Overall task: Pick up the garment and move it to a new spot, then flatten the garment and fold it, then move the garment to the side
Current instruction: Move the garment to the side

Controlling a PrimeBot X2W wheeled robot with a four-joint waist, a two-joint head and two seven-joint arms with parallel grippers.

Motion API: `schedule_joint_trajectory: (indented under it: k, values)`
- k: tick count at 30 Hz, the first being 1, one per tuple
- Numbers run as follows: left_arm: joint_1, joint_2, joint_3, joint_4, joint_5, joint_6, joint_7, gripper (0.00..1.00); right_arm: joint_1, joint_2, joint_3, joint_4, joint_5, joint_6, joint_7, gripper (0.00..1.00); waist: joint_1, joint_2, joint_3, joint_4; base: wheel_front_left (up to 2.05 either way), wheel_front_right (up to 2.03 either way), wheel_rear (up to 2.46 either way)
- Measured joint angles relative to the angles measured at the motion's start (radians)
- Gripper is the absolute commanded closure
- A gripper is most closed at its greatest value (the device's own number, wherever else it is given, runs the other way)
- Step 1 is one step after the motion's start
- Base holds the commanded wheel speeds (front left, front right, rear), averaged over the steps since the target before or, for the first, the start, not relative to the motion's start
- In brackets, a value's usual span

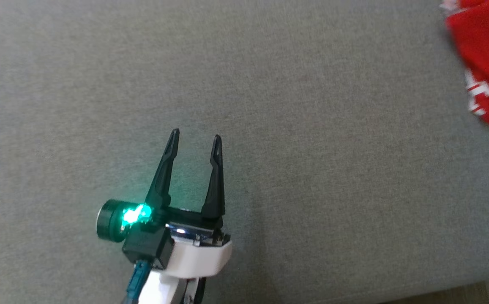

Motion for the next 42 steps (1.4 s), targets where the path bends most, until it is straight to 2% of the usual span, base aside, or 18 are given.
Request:
schedule_joint_trajectory:
  k: [1,4,8,12,20,24,28,33,37,42]
  values:
    - [-0.009,0.000,-0.001,0.002,0.000,0.000,0.000,0.00,-0.011,-0.005,-0.012,0.020,-0.002,0.000,0.000,0.00,0.0000,0.0000,0.013,-0.004,0.00,0.00,0.00]
    - [-0.029,0.000,0.000,0.020,0.000,0.000,0.000,0.00,-0.034,-0.001,-0.033,0.063,-0.036,0.000,-0.026,0.00,0.0001,0.0000,0.035,-0.012,0.00,0.00,0.00]
    - [-0.030,0.000,0.004,0.039,-0.001,0.002,0.000,0.00,-0.027,0.080,-0.040,0.078,-0.044,0.000,-0.045,0.00,-0.0004,0.0000,0.007,-0.011,0.00,0.00,0.00]
    - [-0.013,-0.001,0.009,0.055,-0.009,0.005,0.000,0.00,0.063,0.213,-0.034,0.062,-0.044,0.000,-0.081,0.00,-0.0004,0.0001,-0.050,-0.002,0.00,0.00,0.00]
    - [0.120,-0.002,0.069,0.106,-0.057,-0.019,0.000,0.00,0.365,0.506,0.033,-0.037,-0.054,0.000,-0.122,0.00,-0.0006,0.0001,-0.217,0.018,0.00,0.00,0.00]
    - [0.224,-0.002,0.112,0.128,-0.087,-0.039,0.000,0.00,0.531,0.621,-0.027,-0.184,-0.120,0.000,-0.123,0.00,-0.0006,0.0001,-0.321,0.029,0.00,0.00,0.00]
    - [0.311,-0.002,0.149,0.135,-0.088,-0.074,0.000,0.00,0.702,0.679,-0.097,-0.349,-0.300,0.000,-0.124,0.00,-0.0008,0.0001,-0.412,0.045,0.00,0.00,0.00]
    - [0.366,-0.001,0.201,0.114,-0.061,-0.097,0.000,0.00,0.864,0.771,-0.246,-0.473,-0.481,0.000,-0.126,0.00,-0.0007,0.0001,-0.498,0.068,0.00,0.00,0.00]
    - [0.421,-0.001,0.225,0.095,-0.052,-0.114,0.000,0.00,0.973,0.821,-0.300,-0.540,-0.518,0.000,-0.126,0.00,-0.0005,0.0001,-0.546,0.089,0.00,0.00,0.00]
    - [0.464,-0.001,0.239,0.088,-0.046,-0.123,0.000,0.00,1.019,0.841,-0.336,-0.546,-0.550,0.000,-0.126,0.00,-0.0004,0.0001,-0.573,0.105,0.00,0.00,0.00]
